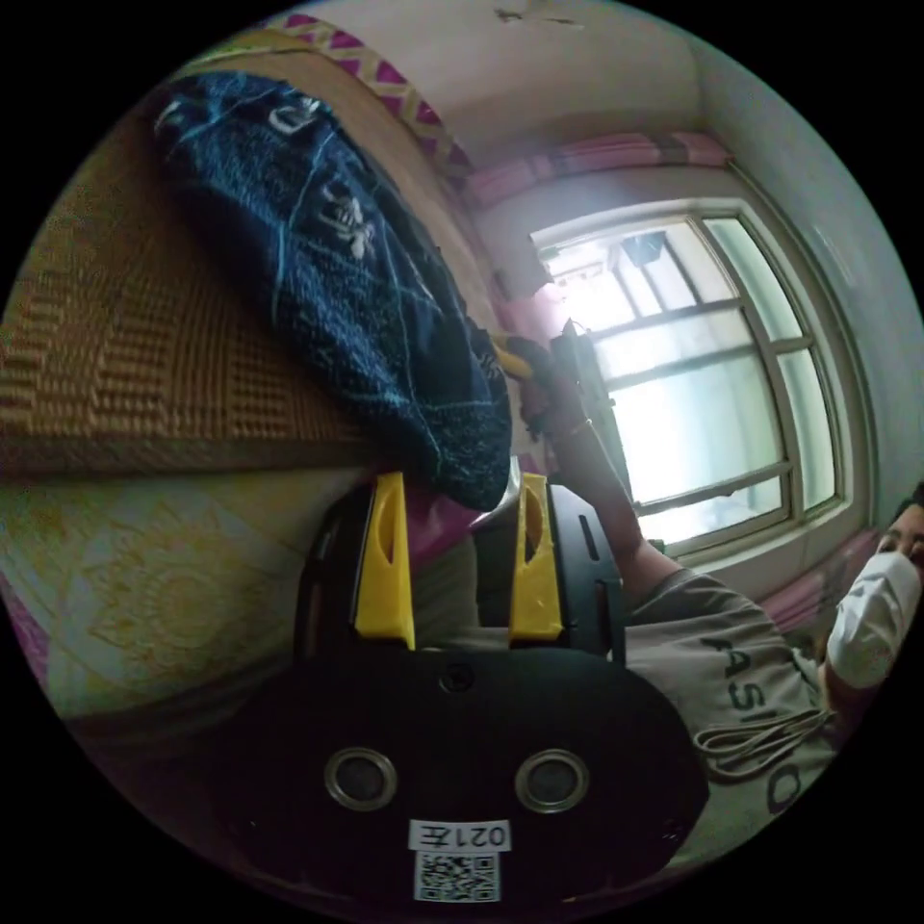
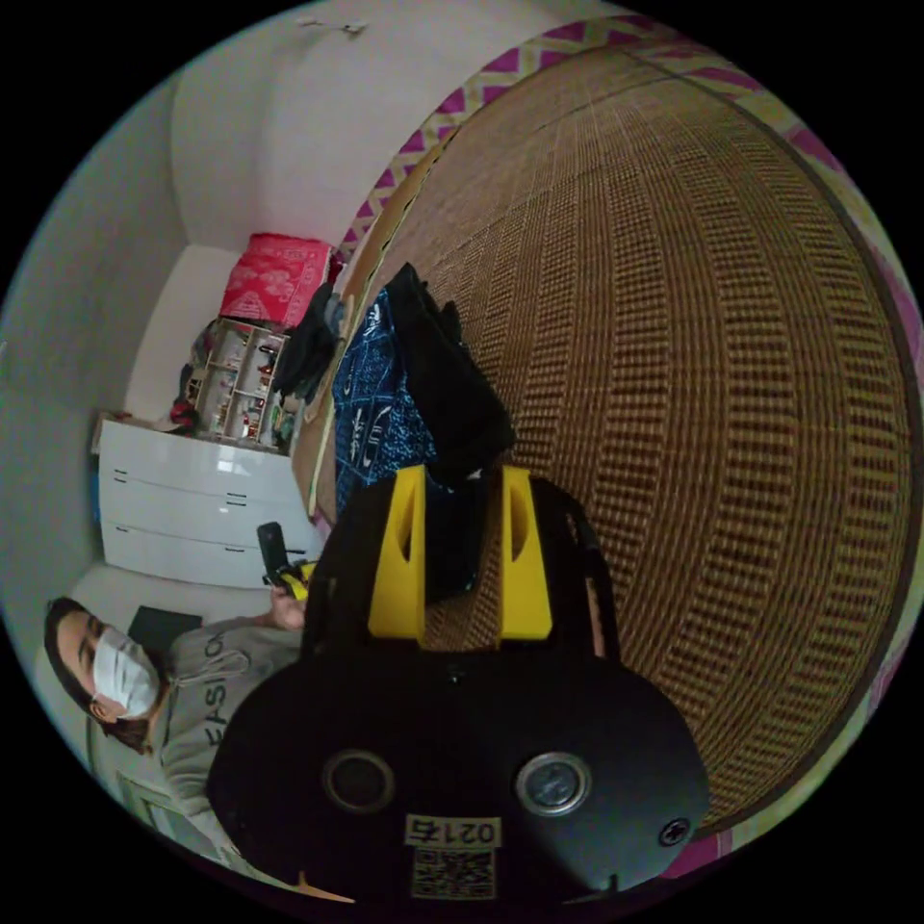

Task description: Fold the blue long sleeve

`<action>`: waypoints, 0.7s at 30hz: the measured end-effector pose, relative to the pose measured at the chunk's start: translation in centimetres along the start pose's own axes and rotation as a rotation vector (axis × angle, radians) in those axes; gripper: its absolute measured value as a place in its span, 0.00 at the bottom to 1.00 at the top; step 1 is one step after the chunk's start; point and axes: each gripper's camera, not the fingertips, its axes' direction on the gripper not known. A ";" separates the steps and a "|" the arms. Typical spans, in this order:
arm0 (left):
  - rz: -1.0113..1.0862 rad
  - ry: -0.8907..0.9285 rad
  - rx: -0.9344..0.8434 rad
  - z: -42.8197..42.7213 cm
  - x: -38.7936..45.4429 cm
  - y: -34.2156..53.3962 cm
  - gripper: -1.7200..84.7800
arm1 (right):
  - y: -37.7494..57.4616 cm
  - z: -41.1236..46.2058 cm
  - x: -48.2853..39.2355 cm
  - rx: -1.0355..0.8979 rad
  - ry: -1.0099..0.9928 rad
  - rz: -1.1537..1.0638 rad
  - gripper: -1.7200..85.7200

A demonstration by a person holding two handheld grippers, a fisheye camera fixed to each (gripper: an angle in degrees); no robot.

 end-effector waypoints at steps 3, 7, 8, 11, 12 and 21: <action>-0.065 0.094 0.002 -0.2 -1.1 0.5 0.20 | -1.2 0.7 1.1 -0.029 -0.049 0.001 0.17; -0.085 0.148 0.042 -2.1 -2.0 0.3 0.20 | -1.7 1.8 2.9 -0.057 -0.151 0.010 0.17; -0.080 0.144 0.048 -2.6 -2.0 0.2 0.19 | -1.7 2.2 3.4 -0.056 -0.155 0.016 0.17; -0.092 0.153 0.013 -2.8 -2.1 -0.1 0.14 | -1.9 3.3 4.4 -0.060 -0.156 0.014 0.14; -0.099 0.169 0.009 -2.7 -2.3 0.0 0.11 | -1.9 3.5 4.6 -0.060 -0.160 0.013 0.13; -0.069 0.348 0.064 -8.9 -1.1 -1.1 0.01 | -1.4 3.7 3.3 0.018 -0.257 -0.011 0.07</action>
